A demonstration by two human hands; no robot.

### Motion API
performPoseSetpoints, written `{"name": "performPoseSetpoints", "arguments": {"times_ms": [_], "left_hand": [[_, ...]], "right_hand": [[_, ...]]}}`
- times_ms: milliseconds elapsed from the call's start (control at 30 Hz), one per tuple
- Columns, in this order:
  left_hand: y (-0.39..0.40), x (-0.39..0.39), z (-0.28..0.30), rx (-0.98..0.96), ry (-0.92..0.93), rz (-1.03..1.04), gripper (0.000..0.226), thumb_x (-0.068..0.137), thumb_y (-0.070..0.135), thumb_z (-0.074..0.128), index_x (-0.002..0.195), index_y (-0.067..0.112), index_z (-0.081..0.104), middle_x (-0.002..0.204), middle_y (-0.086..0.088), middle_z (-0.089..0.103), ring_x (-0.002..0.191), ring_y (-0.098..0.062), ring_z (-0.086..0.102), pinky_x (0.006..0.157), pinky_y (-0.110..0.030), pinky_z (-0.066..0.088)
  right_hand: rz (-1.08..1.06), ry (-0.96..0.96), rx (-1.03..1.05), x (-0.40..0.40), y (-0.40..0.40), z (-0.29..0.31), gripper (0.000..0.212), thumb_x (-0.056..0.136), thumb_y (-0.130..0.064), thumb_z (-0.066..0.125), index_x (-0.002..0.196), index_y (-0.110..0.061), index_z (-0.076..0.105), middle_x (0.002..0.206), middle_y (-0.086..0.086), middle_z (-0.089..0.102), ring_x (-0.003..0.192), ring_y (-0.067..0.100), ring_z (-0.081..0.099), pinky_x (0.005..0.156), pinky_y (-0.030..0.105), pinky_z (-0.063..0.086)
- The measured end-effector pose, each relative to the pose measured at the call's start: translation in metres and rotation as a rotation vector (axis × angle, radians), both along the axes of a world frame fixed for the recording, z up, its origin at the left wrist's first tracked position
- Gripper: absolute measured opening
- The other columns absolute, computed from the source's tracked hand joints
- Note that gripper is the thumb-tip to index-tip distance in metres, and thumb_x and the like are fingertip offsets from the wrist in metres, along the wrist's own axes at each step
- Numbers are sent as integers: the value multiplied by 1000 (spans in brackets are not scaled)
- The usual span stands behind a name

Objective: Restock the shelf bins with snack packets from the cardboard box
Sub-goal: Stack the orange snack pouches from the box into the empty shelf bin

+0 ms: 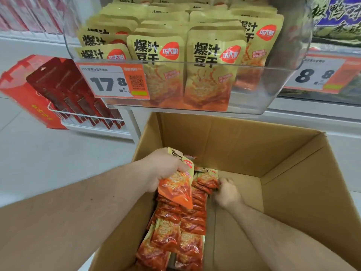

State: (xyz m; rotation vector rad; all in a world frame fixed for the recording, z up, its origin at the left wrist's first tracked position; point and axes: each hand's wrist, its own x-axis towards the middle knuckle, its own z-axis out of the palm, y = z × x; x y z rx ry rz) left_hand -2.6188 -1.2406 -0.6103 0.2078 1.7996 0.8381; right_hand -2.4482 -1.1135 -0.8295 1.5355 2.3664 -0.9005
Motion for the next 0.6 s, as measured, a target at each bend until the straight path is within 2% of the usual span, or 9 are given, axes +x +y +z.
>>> {"name": "performPoseSetpoints", "arguments": {"times_ms": [100,200,300,400,467,533,600], "left_hand": [[-5,-6,-6,-16,-11,-26,40,85,6,74,119,19,57,100,-14,74,86,-32,73,75,-42,60],[-11,-14,-12,-53,-13,-13,33,87,5,72,113,20,59,98,-14,75,87,-33,73,80,-46,59],[-16,-19,-13,-91,-32,1,23,92,4,62,114,9,60,96,-20,74,89,-37,73,86,-51,58],[-16,-19,-7,-111,-74,20,25,94,5,57,118,-1,57,98,-22,74,87,-36,72,74,-43,59],[-15,-16,1,-83,-108,47,28,94,6,55,122,-1,54,102,-23,72,87,-35,71,66,-39,57],[-17,-13,12,-53,-136,65,30,95,6,55,124,-1,52,105,-24,70,88,-36,70,66,-41,55],[-21,-9,23,-23,-159,85,30,95,9,55,124,-1,53,104,-24,70,89,-37,69,67,-42,55]], "right_hand": [[32,-51,76,-7,3,-16,29,90,-21,53,119,-22,56,124,4,53,110,29,60,89,35,49],[77,14,171,-9,5,-18,25,89,-14,48,112,-19,58,123,5,54,106,33,60,85,35,48],[79,139,163,-12,3,-6,7,90,-10,48,91,-17,50,111,12,59,98,37,60,78,34,45],[-5,252,160,-13,1,30,22,89,-6,49,75,-20,38,81,11,59,82,37,59,64,30,37],[-47,320,167,-10,-5,64,30,89,-6,49,70,-23,34,72,5,57,73,33,56,61,30,38],[-33,394,191,-3,-14,102,30,89,-7,51,70,-23,35,76,4,64,70,29,58,62,33,46],[18,470,249,10,-24,143,24,89,-8,54,74,-21,41,92,1,71,68,18,62,66,31,52]]}}
